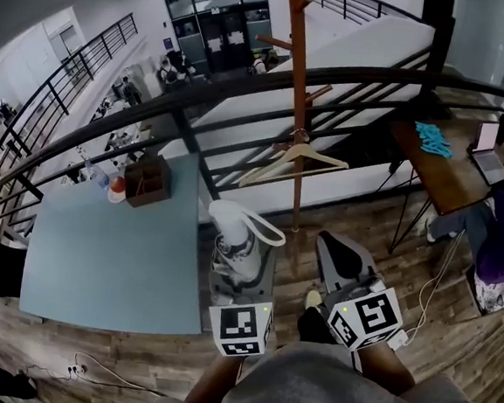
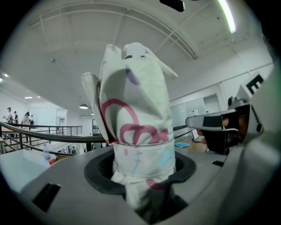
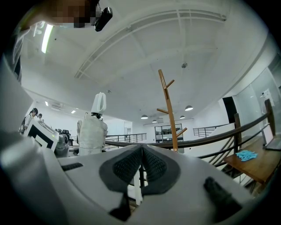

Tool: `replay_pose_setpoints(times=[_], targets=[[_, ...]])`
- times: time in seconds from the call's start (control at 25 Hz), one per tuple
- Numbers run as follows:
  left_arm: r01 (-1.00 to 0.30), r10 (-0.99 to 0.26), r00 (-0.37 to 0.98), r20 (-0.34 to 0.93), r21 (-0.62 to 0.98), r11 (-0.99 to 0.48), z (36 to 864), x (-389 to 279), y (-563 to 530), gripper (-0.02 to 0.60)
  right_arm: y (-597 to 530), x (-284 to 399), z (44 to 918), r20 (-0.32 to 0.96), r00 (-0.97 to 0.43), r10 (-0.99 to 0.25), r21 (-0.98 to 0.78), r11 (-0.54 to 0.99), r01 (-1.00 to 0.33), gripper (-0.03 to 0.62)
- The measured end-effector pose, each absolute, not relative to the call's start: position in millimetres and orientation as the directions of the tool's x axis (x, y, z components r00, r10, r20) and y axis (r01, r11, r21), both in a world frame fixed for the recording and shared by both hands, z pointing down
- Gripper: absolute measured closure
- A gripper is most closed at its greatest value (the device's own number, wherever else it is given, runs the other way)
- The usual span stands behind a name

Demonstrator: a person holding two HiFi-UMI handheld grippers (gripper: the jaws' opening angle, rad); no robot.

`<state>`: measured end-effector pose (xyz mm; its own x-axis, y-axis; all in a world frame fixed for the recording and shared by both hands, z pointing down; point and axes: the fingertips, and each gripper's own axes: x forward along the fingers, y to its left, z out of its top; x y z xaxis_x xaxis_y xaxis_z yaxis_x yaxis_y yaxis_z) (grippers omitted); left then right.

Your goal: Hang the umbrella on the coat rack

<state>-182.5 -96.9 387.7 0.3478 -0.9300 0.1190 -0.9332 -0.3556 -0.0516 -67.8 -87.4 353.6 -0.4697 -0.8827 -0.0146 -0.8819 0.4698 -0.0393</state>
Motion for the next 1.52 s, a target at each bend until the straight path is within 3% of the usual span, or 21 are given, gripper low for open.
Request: replay_pose_setpoints(times=[0.88, 1.52], targets=[[-0.918, -0.917, 0.370, 0.149, -0.097, -0.386, 371, -117, -241, 0.330, -223, -15, 340, -0.025, -0.466, -0.884, -0.036, 0.467, -0.884, 0.569], [-0.933, -0.932, 0.340, 0.123, -0.078, -0.350, 321, -93, -328, 0.330, -294, 7, 317, -0.024, -0.540, -0.842, -0.011, 0.540, -0.842, 0.569]])
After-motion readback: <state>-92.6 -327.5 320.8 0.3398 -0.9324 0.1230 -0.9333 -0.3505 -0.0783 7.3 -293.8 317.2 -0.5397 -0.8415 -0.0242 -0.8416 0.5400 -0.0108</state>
